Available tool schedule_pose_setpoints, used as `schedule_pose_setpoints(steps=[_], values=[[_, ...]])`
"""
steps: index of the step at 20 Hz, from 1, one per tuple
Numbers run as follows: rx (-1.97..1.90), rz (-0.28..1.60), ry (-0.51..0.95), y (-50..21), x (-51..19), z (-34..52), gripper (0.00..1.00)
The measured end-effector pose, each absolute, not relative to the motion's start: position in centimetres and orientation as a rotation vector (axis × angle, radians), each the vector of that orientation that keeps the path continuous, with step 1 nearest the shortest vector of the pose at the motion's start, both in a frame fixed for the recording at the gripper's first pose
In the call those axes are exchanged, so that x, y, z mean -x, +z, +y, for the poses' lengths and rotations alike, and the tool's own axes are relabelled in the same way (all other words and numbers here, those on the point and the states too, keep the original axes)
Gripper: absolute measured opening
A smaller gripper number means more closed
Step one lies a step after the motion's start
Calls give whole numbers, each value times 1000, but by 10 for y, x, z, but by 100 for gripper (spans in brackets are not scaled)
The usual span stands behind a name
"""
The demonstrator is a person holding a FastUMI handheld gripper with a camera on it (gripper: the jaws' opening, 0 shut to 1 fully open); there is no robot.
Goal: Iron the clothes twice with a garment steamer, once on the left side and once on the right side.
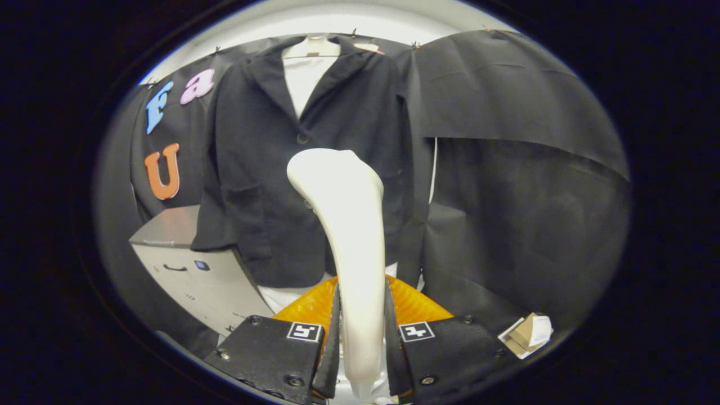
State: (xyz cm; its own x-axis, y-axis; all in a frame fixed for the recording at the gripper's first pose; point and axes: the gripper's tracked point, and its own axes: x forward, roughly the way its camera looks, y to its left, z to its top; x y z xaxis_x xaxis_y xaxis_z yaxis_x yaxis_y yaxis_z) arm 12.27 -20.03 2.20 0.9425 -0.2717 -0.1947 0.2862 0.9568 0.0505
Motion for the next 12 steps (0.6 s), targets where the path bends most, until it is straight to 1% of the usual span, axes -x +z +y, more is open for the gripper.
schedule_pose_setpoints(steps=[6, 12], values=[[-111, 57, -316, 119, -131, -238, 37], [-112, -39, -317, 206, -171, -255, 37]])
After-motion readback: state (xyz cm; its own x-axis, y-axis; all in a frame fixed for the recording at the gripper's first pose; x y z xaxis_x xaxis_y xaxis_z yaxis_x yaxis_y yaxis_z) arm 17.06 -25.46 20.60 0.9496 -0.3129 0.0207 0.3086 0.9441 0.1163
